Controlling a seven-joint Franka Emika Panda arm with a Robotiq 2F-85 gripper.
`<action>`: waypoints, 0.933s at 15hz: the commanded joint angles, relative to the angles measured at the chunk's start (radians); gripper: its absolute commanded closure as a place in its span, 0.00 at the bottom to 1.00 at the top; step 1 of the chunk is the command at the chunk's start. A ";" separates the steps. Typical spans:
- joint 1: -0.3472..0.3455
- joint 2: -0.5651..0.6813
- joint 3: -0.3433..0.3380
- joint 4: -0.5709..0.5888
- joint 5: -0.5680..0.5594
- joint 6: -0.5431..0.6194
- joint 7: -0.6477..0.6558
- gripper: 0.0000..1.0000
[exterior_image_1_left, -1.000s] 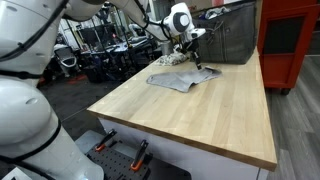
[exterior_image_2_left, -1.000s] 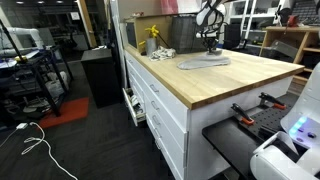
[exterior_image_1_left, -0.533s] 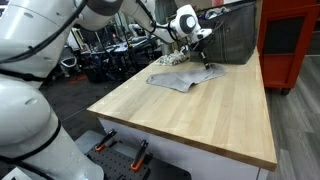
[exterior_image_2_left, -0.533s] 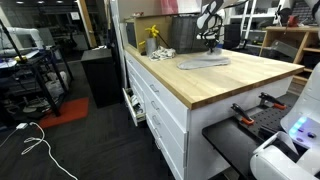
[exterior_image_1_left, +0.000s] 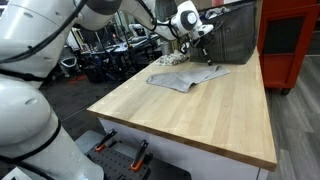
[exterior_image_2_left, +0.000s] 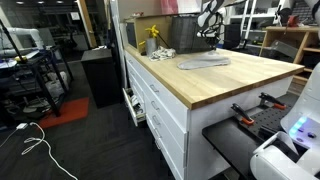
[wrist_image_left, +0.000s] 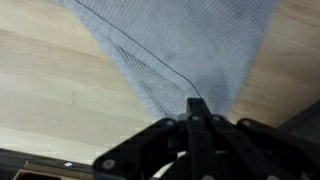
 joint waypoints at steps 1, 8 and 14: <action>-0.006 -0.154 0.029 -0.201 -0.006 0.022 -0.096 1.00; -0.028 -0.345 0.056 -0.418 0.026 0.004 -0.271 1.00; -0.045 -0.407 0.121 -0.458 0.125 -0.067 -0.411 1.00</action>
